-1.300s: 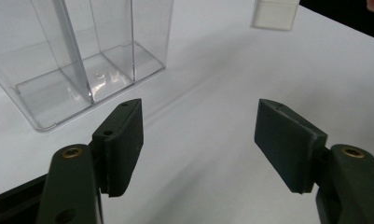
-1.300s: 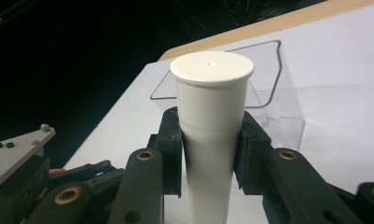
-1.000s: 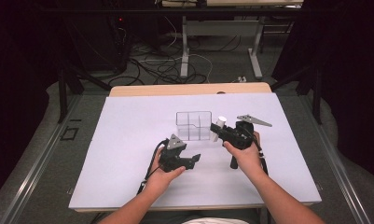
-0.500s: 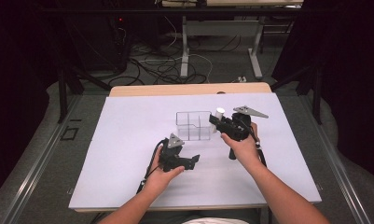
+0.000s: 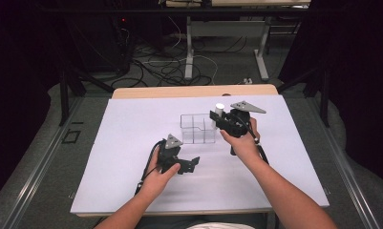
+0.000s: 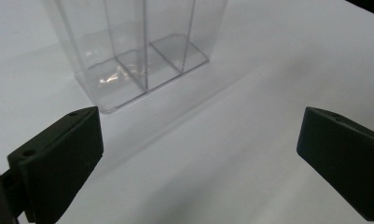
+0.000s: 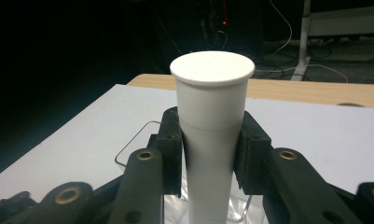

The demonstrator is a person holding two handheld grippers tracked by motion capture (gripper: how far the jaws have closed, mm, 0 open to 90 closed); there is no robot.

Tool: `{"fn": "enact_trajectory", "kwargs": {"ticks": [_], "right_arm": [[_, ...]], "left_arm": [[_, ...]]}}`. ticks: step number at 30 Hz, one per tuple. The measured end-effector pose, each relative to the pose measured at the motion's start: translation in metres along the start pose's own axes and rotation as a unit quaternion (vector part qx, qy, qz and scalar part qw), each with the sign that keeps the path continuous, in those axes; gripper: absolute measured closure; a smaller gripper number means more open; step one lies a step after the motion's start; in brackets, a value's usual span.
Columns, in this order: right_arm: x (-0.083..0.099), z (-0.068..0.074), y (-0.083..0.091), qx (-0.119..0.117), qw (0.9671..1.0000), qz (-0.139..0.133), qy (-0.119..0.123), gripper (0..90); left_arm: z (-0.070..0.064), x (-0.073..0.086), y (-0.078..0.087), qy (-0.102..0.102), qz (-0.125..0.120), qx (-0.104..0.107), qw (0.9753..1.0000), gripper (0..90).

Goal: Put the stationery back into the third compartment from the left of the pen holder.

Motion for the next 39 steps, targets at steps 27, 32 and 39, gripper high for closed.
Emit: {"fn": "enact_trajectory", "kwargs": {"ticks": [27, 32, 39], "right_arm": [[0.021, -0.001, -0.033, 0.003, 0.9986, 0.032, 0.042, 67.6], [0.024, -0.002, -0.035, 0.004, 0.9985, 0.038, 0.04, 67.5], [0.027, -0.005, -0.037, 0.009, 0.9983, 0.045, 0.037, 67.3]], "left_arm": [[0.073, 0.008, 0.065, 0.044, -0.027, -0.086, 0.995, 0.5], [0.075, 0.011, 0.065, 0.041, -0.022, -0.088, 0.995, 0.5], [0.077, 0.013, 0.064, 0.046, -0.021, -0.089, 0.9948, 0.5]]}}
Point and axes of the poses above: each handheld gripper's, and its own axes: y roughly backward along the jaws, x roughly out of its underside, z roughly to its left, the point moved 5 cm from there along -y, roughly forward along the jaws, and after that the axes turned 12 degrees about -z, right-handed, at the moved point
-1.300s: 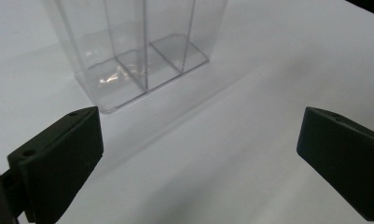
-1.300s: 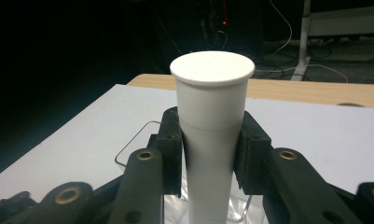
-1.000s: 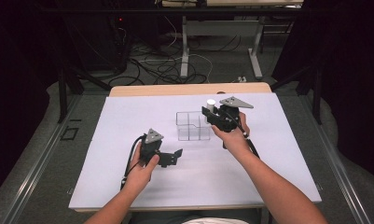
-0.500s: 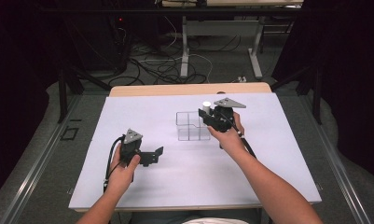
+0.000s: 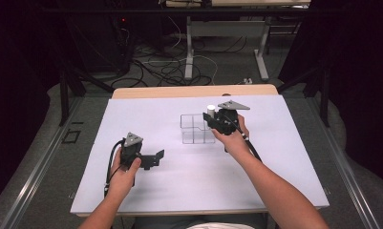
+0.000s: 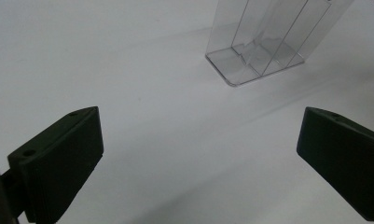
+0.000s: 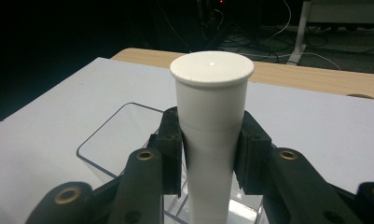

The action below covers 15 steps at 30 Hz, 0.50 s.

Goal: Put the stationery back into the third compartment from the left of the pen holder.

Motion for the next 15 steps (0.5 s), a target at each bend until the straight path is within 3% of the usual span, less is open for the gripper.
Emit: {"fn": "enact_trajectory", "kwargs": {"ticks": [3, 6, 9, 15], "right_arm": [[0.0, 0.0, 0.001, -0.003, 1.0, 0.003, -0.007, 64.6], [-0.003, 0.0, 0.003, -0.008, 0.9998, -0.017, -0.007, 46.9], [-0.007, 0.0, 0.011, -0.02, 0.9993, -0.032, -0.007, 40.0], [-0.009, -0.004, 0.024, -0.023, 0.9989, -0.04, 0.006, 34.7]], "left_arm": [[0.0, 0.001, -0.001, 0.0, 0.002, 0.001, 1.0, 0.5], [0.0, 0.002, -0.001, 0.0, 0.005, 0.001, 1.0, 0.6], [0.0, 0.002, -0.001, 0.0, 0.006, 0.001, 1.0, 0.6], [0.003, 0.001, -0.001, 0.006, 0.002, -0.004, 1.0, 0.6]]}}
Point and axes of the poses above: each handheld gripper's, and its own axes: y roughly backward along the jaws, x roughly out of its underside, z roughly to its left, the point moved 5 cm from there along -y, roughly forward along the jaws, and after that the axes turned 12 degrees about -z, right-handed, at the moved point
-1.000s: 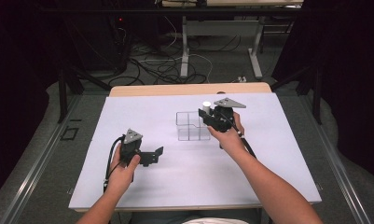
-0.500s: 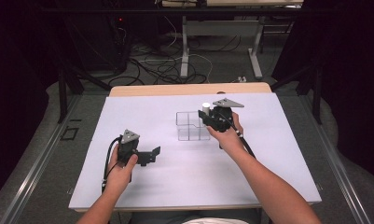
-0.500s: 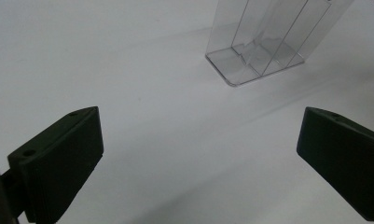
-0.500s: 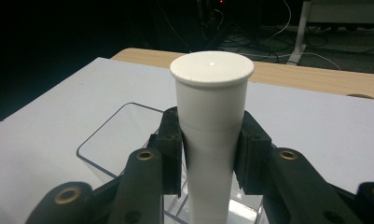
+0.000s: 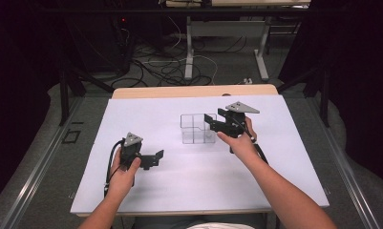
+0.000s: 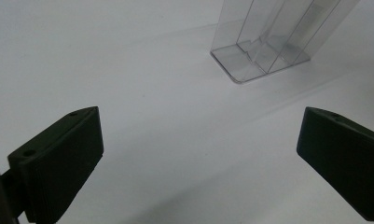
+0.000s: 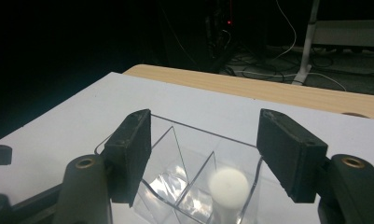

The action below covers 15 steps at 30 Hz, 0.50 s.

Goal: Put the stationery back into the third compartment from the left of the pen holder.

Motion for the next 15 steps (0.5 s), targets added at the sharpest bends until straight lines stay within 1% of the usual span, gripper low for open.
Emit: {"fn": "enact_trajectory", "kwargs": {"ticks": [1, 4, 5, 6, 7, 8, 9, 10, 11, 12, 13, 15], "right_arm": [[0.0, -0.001, 0.002, 0.0, 1.0, -0.002, 0.002, 33.7], [-0.003, -0.004, 0.009, 0.001, 0.9999, -0.01, -0.002, 32.3], [-0.004, -0.005, 0.012, 0.0, 0.9999, -0.012, 0.0, 31.2], [-0.005, -0.007, 0.016, -0.002, 0.9998, -0.017, 0.007, 29.6], [-0.007, -0.008, 0.02, 0.0, 0.9998, -0.021, 0.006, 27.7], [-0.008, -0.011, 0.025, -0.001, 0.9996, -0.025, 0.013, 25.3], [-0.009, -0.014, 0.029, 0.002, 0.9995, -0.027, 0.014, 22.8], [-0.01, -0.017, 0.034, 0.003, 0.9995, -0.028, 0.015, 19.8], [-0.009, -0.02, 0.038, 0.006, 0.9997, -0.021, 0.013, 17.8], [-0.009, -0.024, 0.043, 0.01, 0.9996, -0.023, 0.013, 16.1], [-0.008, -0.029, 0.047, 0.016, 0.9994, -0.024, 0.019, 15.4], [-0.006, -0.037, 0.056, 0.026, 0.9992, -0.022, 0.021, 15.3]], "left_arm": [[0.001, 0.0, 0.0, -0.005, 0.0, -0.002, 1.0, 0.6], [0.001, -0.001, 0.001, -0.001, -0.002, -0.004, 1.0, 0.6], [0.001, -0.001, 0.001, -0.001, -0.002, -0.003, 1.0, 0.6], [0.002, -0.001, 0.001, 0.0, -0.002, -0.004, 1.0, 0.6], [0.003, -0.001, 0.002, -0.001, 0.002, -0.003, 1.0, 0.6], [0.004, -0.001, 0.002, 0.0, -0.002, -0.007, 1.0, 0.6], [0.005, -0.001, 0.003, -0.002, 0.001, -0.008, 1.0, 0.5], [0.005, -0.001, 0.002, 0.003, -0.003, -0.01, 0.9999, 0.6], [0.007, -0.001, 0.003, 0.0, -0.004, -0.012, 0.9999, 0.6], [0.007, -0.001, 0.003, 0.002, -0.003, -0.012, 0.9999, 0.6], [0.008, -0.001, 0.003, 0.003, -0.004, -0.013, 0.9999, 0.6], [0.009, -0.002, 0.004, 0.002, -0.003, -0.015, 0.9999, 0.6]]}}
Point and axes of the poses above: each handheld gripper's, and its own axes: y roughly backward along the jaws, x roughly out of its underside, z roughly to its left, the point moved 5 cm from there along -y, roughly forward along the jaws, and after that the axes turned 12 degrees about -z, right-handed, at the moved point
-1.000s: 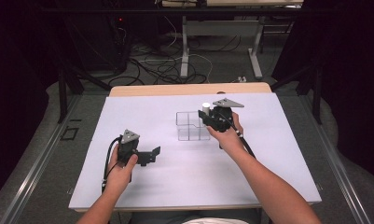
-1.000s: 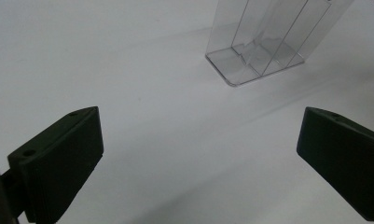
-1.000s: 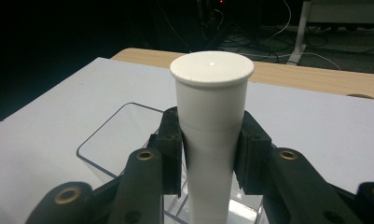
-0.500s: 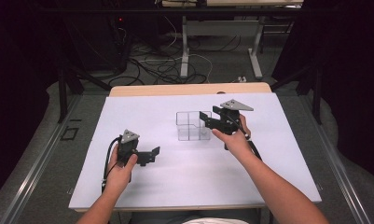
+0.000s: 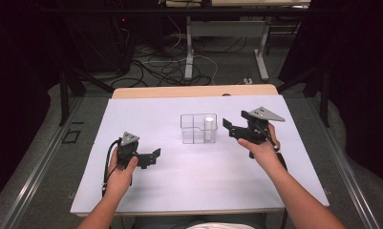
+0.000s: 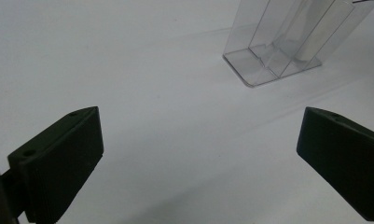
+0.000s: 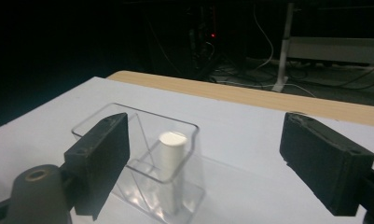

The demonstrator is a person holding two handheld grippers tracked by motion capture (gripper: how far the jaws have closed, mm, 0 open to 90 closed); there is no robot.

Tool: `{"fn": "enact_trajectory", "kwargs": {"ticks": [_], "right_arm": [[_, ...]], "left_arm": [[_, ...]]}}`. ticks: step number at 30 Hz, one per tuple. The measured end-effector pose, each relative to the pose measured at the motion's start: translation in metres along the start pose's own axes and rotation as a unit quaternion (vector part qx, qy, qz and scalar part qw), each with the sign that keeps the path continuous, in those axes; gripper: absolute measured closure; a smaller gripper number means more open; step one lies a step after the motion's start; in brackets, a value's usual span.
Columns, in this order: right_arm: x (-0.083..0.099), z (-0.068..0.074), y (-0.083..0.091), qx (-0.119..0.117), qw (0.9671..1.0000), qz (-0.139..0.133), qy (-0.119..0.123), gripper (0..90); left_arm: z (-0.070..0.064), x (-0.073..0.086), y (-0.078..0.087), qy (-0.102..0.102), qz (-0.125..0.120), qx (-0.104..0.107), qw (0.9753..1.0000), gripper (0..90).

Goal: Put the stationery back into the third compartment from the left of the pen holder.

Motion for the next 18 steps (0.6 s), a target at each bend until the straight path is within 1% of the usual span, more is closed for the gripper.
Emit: {"fn": "enact_trajectory", "kwargs": {"ticks": [2, 4, 5, 6, 7, 8, 9, 10, 11, 13, 14, 15, 16, 18], "right_arm": [[0.003, -0.008, 0.009, 0.011, 0.9999, 0.004, 0.012, 15.2], [0.007, -0.013, 0.017, 0.018, 0.9996, 0.014, 0.014, 15.2], [0.009, -0.015, 0.021, 0.02, 0.9995, 0.019, 0.015, 15.2], [0.011, -0.017, 0.025, 0.023, 0.9993, 0.026, 0.016, 15.3], [0.013, -0.02, 0.028, 0.023, 0.9992, 0.029, 0.017, 15.3], [0.015, -0.022, 0.031, 0.03, 0.9988, 0.032, 0.02, 15.3], [0.017, -0.025, 0.035, 0.031, 0.9984, 0.042, 0.022, 15.4], [0.019, -0.027, 0.038, 0.032, 0.9984, 0.042, 0.022, 15.5], [0.021, -0.03, 0.042, 0.035, 0.998, 0.048, 0.023, 15.5], [0.025, -0.034, 0.046, 0.036, 0.9977, 0.056, 0.011, 15.6], [0.028, -0.038, 0.048, 0.038, 0.9974, 0.06, 0.014, 15.6], [0.03, -0.04, 0.049, 0.042, 0.997, 0.064, 0.012, 15.7], [0.032, -0.041, 0.051, 0.045, 0.9967, 0.067, 0.007, 15.7], [0.036, -0.046, 0.052, 0.05, 0.9965, 0.067, 0.003, 15.7]], "left_arm": [[0.001, -0.001, 0.001, -0.001, -0.002, -0.001, 1.0, 0.6], [0.002, -0.001, 0.001, 0.004, -0.006, -0.005, 1.0, 0.6], [0.004, -0.002, 0.002, 0.0, -0.002, -0.006, 1.0, 0.6], [0.004, -0.002, 0.001, 0.005, -0.007, -0.009, 0.9999, 0.6], [0.005, -0.002, 0.001, 0.004, -0.008, -0.009, 0.9999, 0.6], [0.006, -0.002, 0.002, 0.005, -0.006, -0.01, 0.9999, 0.6], [0.007, -0.002, 0.002, 0.003, -0.004, -0.012, 0.9999, 0.6], [0.008, -0.002, 0.002, 0.007, -0.005, -0.013, 0.9999, 0.6], [0.009, -0.002, 0.002, 0.008, -0.008, -0.015, 0.9998, 0.6], [0.01, -0.001, 0.002, 0.01, -0.005, -0.016, 0.9998, 0.6], [0.011, -0.001, 0.002, 0.01, -0.007, -0.018, 0.9998, 0.6], [0.012, -0.001, 0.002, 0.01, -0.007, -0.019, 0.9997, 0.6], [0.012, -0.001, 0.002, 0.01, -0.002, -0.018, 0.9998, 0.6], [0.013, -0.002, 0.001, 0.01, -0.007, -0.02, 0.9997, 0.6]]}}
Point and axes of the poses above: each handheld gripper's, and its own axes: y roughly backward along the jaws, x roughly out of its underside, z roughly to its left, the point moved 5 cm from there along -y, roughly forward along the jaws, and after that the axes turned 12 degrees about -z, right-handed, at the moved point
